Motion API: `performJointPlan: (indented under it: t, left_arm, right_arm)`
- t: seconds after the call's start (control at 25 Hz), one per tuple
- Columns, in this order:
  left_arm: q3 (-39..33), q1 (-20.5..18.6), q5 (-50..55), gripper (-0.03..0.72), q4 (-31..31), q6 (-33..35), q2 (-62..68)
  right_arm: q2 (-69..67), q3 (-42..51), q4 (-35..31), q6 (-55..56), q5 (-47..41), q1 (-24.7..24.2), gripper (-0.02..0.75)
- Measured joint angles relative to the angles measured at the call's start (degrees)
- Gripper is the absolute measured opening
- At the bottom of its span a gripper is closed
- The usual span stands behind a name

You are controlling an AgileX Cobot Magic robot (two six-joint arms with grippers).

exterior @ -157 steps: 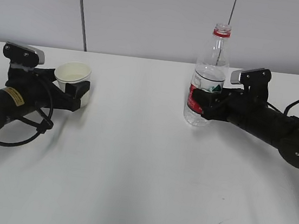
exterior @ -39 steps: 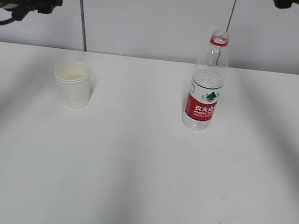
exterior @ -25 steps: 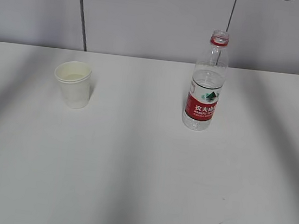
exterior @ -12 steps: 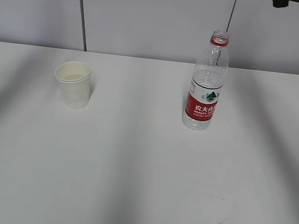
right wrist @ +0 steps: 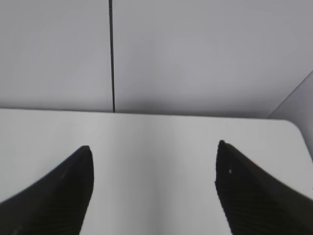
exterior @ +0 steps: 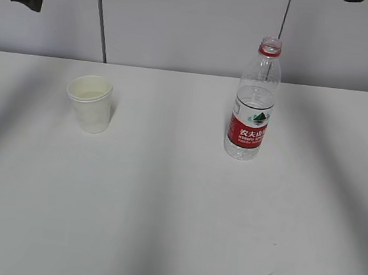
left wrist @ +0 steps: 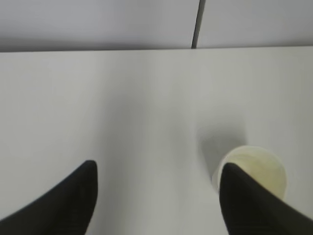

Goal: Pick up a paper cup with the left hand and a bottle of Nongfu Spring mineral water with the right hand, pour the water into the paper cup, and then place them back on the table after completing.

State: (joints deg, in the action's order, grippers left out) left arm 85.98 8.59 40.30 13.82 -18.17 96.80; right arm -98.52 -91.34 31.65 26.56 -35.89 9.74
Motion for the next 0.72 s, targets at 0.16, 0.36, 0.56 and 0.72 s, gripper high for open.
performJointPlan:
  t: [0.16, 0.36, 0.56, 0.72]
  left_arm:
    - [2.54, 0.00, 8.01, 0.476, -0.05, 0.19, 0.00]
    - [4.51, 0.00, 18.65, 0.471, -3.04, 2.46, 0.00]
    - [4.53, 0.00, 25.99, 0.469, -5.58, 4.60, 0.00]
    - [4.53, 0.00, 29.02, 0.469, -5.77, 4.78, 0.00]
  right_arm:
    - [0.00, -3.31, -11.21, -8.63, -9.30, 0.10, 0.572]
    - [0.00, -6.43, -18.38, -13.54, -24.05, 0.10, 0.572]
    - [0.00, -7.23, -20.38, -14.58, -34.45, 0.10, 0.572]
    - [0.00, -7.26, -22.20, -15.54, -34.89, 0.10, 0.572]
